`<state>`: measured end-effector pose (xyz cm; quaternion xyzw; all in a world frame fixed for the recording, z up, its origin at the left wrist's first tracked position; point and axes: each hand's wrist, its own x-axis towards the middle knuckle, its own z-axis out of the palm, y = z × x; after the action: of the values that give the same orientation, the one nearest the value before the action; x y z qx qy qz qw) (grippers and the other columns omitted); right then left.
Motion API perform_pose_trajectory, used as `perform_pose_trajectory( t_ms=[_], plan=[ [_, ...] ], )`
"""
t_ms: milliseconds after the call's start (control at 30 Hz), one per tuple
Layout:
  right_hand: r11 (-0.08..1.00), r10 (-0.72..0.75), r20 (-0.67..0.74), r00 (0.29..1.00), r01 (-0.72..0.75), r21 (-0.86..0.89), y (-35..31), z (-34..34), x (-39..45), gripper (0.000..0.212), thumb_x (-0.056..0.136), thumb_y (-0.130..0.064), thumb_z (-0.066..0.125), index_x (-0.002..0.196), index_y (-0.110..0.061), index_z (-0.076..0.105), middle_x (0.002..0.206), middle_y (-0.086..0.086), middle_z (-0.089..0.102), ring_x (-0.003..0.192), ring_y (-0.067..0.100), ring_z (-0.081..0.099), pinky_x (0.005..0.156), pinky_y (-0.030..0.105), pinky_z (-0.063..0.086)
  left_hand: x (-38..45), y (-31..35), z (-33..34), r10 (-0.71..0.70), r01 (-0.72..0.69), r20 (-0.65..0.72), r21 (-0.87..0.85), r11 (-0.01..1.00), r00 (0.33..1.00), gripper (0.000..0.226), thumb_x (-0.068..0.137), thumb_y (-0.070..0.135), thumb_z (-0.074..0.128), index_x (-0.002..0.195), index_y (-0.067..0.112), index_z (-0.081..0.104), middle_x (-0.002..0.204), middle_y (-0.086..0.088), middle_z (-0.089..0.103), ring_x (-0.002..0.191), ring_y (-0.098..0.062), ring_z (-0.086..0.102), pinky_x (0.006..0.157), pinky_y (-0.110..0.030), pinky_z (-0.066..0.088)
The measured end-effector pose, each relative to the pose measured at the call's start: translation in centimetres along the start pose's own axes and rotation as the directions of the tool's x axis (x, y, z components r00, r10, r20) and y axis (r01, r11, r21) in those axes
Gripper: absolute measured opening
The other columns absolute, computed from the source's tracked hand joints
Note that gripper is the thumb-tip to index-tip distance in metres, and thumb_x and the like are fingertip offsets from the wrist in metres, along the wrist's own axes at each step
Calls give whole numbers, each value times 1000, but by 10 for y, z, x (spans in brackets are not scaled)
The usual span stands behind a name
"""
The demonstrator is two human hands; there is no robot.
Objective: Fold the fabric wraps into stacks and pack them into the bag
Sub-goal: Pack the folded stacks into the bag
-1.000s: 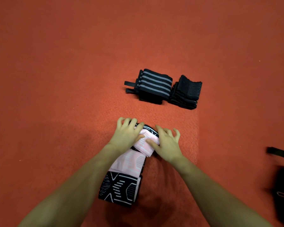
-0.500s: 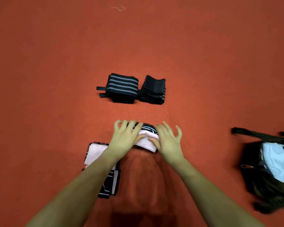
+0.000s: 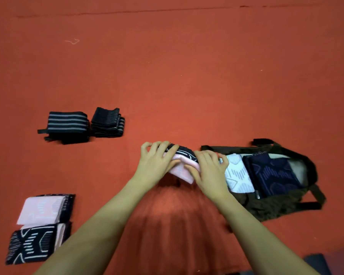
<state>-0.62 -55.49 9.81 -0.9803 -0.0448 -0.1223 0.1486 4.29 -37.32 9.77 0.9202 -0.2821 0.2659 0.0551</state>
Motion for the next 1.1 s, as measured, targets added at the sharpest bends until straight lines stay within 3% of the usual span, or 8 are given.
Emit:
perform_pose_trajectory(
  t_ms=[300, 400, 500, 600, 733, 933, 1100],
  plan=[
    [962, 274, -122, 954, -270, 49, 141, -69, -17, 42, 87, -50, 40, 104, -20, 64, 94, -9, 63, 95, 14, 42, 86, 36, 19, 117, 137, 32, 114, -105, 33, -206, 973, 993, 29, 90, 39, 45, 111, 21, 51, 100, -8, 66, 84, -25, 65, 78, -38, 28],
    [899, 435, -121, 892, -423, 111, 180, -77, -29, 48, 85, -54, 36, 105, -20, 64, 97, -10, 63, 98, 16, 44, 86, 34, 17, 152, 180, 48, 206, -148, 124, -367, 918, 971, 28, 91, 37, 45, 106, 18, 59, 98, -8, 62, 79, -26, 61, 76, -37, 25],
    [823, 568, -162, 807, -550, 140, 210, -80, -42, 48, 85, -55, 36, 98, -18, 63, 92, -7, 63, 97, 20, 49, 83, 30, 14, 182, 220, 68, 339, -239, 179, -424, 874, 923, 34, 91, 37, 43, 96, 13, 67, 94, -9, 61, 73, -27, 59, 74, -38, 25],
    [761, 648, -218, 730, -631, 149, 235, -82, -47, 50, 85, -54, 37, 98, -14, 64, 91, -2, 65, 96, 25, 52, 84, 30, 15, 205, 254, 85, 428, -311, 198, -439, 843, 882, 35, 91, 37, 42, 91, 14, 68, 90, -8, 60, 72, -26, 58, 72, -38, 26],
    [715, 697, -172, 696, -692, 95, 265, -80, -49, 56, 84, -56, 31, 99, -13, 64, 89, 1, 66, 96, 25, 51, 87, 35, 17, 224, 286, 105, 470, -317, 258, -466, 826, 844, 35, 89, 37, 41, 86, 13, 67, 86, -9, 58, 69, -27, 57, 69, -36, 22],
    [726, 672, -152, 725, -685, -58, 289, -63, -67, 44, 86, -47, 39, 77, -10, 60, 67, 4, 62, 76, 29, 56, 82, 41, 22, 214, 314, 131, 432, -140, 540, -498, 856, 723, 33, 99, 40, 42, 118, 17, 56, 112, -5, 48, 102, -25, 48, 76, -33, 16],
    [722, 657, -125, 743, -669, -176, 296, -56, -70, 40, 87, -48, 40, 70, -13, 53, 62, 2, 60, 74, 28, 52, 78, 40, 23, 204, 319, 143, 410, -145, 630, -428, 892, 659, 50, 100, 44, 34, 142, 17, 32, 137, -5, 37, 117, -27, 40, 91, -37, 23]
  ],
)
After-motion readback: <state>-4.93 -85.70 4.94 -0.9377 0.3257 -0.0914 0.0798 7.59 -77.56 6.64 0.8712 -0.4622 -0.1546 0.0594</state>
